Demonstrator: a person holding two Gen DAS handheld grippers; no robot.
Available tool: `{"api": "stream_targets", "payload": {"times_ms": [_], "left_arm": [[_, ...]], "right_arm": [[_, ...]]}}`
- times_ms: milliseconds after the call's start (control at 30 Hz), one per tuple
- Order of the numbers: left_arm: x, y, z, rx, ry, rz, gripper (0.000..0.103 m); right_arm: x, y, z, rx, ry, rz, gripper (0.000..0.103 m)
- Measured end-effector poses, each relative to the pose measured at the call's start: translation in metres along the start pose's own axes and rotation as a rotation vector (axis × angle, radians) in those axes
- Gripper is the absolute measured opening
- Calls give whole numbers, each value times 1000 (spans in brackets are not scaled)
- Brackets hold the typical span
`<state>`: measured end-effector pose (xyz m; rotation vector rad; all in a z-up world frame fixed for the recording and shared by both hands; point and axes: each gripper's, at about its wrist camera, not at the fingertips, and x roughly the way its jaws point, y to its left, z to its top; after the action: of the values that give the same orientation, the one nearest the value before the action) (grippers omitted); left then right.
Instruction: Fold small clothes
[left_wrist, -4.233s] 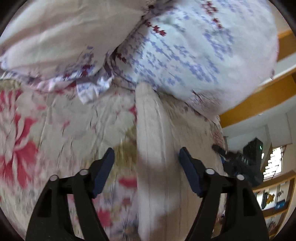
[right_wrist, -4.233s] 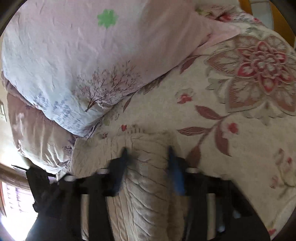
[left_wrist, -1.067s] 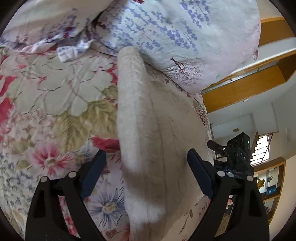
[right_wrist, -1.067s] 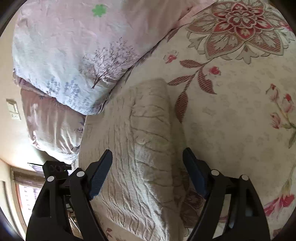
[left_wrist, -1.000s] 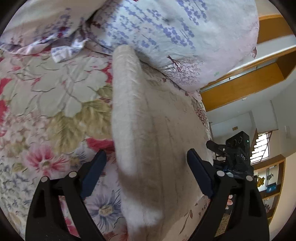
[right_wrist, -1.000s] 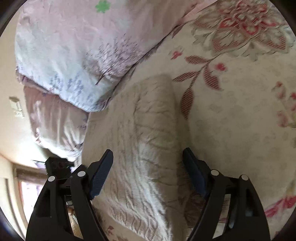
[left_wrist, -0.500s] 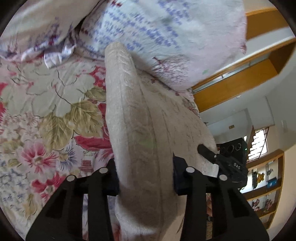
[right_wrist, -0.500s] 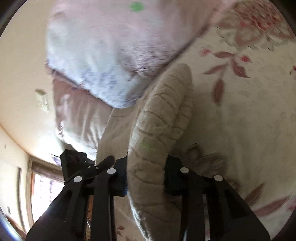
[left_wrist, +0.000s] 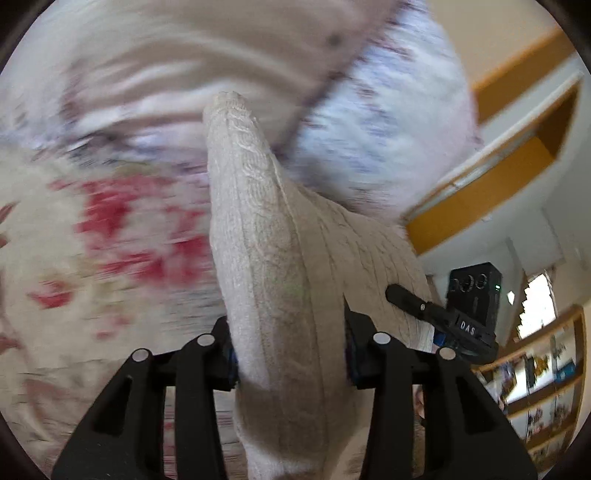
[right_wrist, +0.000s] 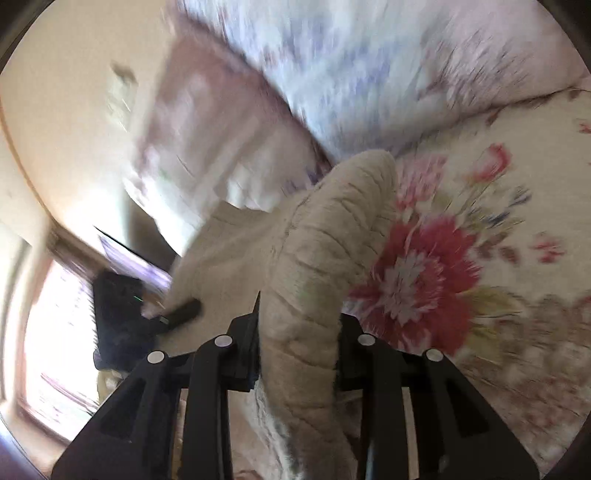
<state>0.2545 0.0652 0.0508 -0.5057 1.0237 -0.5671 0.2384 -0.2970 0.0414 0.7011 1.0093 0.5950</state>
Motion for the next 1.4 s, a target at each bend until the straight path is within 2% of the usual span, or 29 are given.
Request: {"api": "stream_targets", "payload": {"times_ms": [33,67,100,133,167,300,367,500,600,633,700,800,900,967,1000,1033,1067,1100,1167,1233,1333,1367,1400], "left_arm": [[5,11,-1,-24,13,41,45],[10,25,-3,-60,33,86,52],[13,38,-6,-101,45,73,53],[9,49,-9,-144,31,14,56],[7,50,-10,-150,27,2,58],[-1,42,-14,-56,-36,52,65],[2,45,-16,-34,-53,47,69],[3,50,-21,-25,-65,15,71],[-1,56,-24,-15,-77,9,73],[-1,56,-25,-10,-82,9,73],[-2,55,-27,-2,-86,17,74],[-4,55,-28,7,-89,23,78],[-5,56,-27,-3,-80,5,83],[-6,56,-27,-3,-78,9,83],[-7,55,-28,2,-79,18,83],[-8,55,-29,6,-80,25,83],[-9,54,-29,10,-81,33,83],[-10,54,-29,13,-83,39,83],[-11,54,-29,22,-83,49,84],[-11,53,-29,26,-82,61,85],[-10,53,-30,25,-85,63,86],[-9,53,-30,26,-85,63,86],[-9,53,-31,27,-85,63,86]], "right_arm": [[17,-2,-1,6,49,-37,34],[37,-9,-4,38,104,-109,38],[37,-10,-5,52,85,-92,41],[35,-10,-4,56,91,-90,41],[30,-10,-2,67,93,-90,41],[3,-14,2,90,9,-94,41],[-3,-16,7,104,-30,-96,41],[3,-15,23,116,-44,-115,41],[16,-19,38,167,-29,-90,41],[19,-20,43,175,-28,-79,35],[21,-13,50,106,-61,-126,10],[16,4,49,-21,-122,-259,9],[24,-10,47,-2,-85,-402,10],[31,-16,45,10,-38,-431,12],[28,-13,44,-1,-45,-443,18],[23,-7,43,-19,-62,-469,30],[12,5,38,-55,-99,-515,37],[5,12,33,-80,-123,-522,45],[-13,33,16,-147,-172,-488,47],[-23,50,-4,-209,-184,-434,48],[-22,68,-34,-295,-141,-385,48],[-14,71,-44,-322,-99,-387,49],[-9,70,-49,-329,-75,-404,55]]}}
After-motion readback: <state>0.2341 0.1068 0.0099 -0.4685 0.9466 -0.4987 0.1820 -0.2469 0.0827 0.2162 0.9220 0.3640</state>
